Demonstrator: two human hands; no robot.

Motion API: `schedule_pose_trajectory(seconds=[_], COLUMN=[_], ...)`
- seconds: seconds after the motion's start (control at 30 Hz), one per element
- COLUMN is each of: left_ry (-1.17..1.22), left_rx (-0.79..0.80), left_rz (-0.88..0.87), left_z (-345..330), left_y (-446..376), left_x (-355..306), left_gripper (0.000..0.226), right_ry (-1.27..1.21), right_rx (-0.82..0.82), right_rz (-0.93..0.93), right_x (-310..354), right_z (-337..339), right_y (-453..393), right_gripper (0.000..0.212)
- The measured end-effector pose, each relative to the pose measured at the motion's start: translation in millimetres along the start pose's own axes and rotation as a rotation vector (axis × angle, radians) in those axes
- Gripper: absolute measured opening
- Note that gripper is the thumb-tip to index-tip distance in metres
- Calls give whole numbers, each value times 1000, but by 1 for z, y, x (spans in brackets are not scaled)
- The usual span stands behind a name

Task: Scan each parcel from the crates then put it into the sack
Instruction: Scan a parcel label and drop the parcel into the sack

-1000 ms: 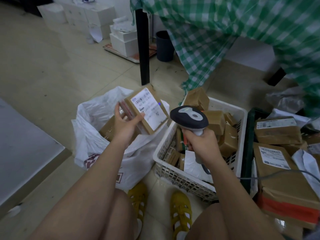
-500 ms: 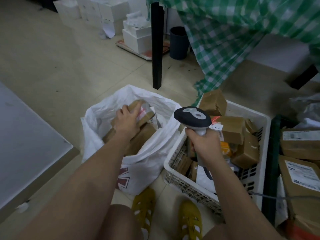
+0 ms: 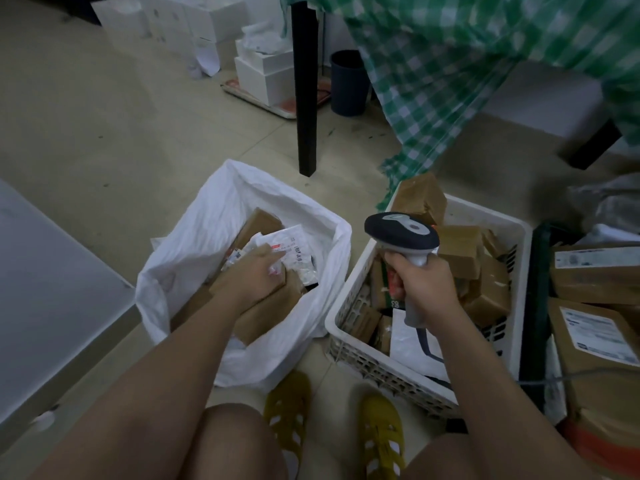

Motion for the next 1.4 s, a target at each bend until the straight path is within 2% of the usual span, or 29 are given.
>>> schedule_pose_trajectory(seconds=[0.13,0.23,0.43,0.63,0.8,0.9,1.03,1.13,1.2,1.27,1.4], left_ry=[181,333,500,367,-28,-192,-236,-83,123,319,612], left_rx=[16,83,171,126,142,202,169,87,78,67,39], left_rz=[-46,-165,-266,-437,-483,-491,-480,-499,-461,-422,-318], left_z=[4,-8,-41,-82,-114,-122,-118,-101,-83,-61,-11], left_y=[26,32,33,3,-43,-49,-50,-42,-35,-23,12], left_x=[-64,-122,-213,-284,-336,-355,-359,-349,-334,-319,-284], left_gripper=[48,42,36,64,113,120,116,106,110,112,99], right_ry=[30,64,-64,-223,-276,-284,-283,-263,-252,-257,-394], right_rx=[-59,-168,-444,-562,-576,-583,-595,-600,-624,-641,-656], right_rz=[-20,-45,-117,-194,-218,-233,-224,-171,-122,-91,-80], right_x=[-2,-11,-27,-48,-61,-67,-70,-67,-59,-50,-30], right_z=[30,59,107,131,142,148,151,148,142,133,115], right_y=[7,10,5,-13,-26,-29,-31,-30,-28,-24,-14], right_gripper=[31,32,15,18,23,21,18,17,14,23,12])
Point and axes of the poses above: each hand's wrist, its own y-axis away from the middle knuckle, its own z-axis out of the back of the hand, x = y × z, the point moved 3 cm from there along -y, towards the middle knuckle, and after that the axes turned 12 degrees about z, right-handed, at the moved point
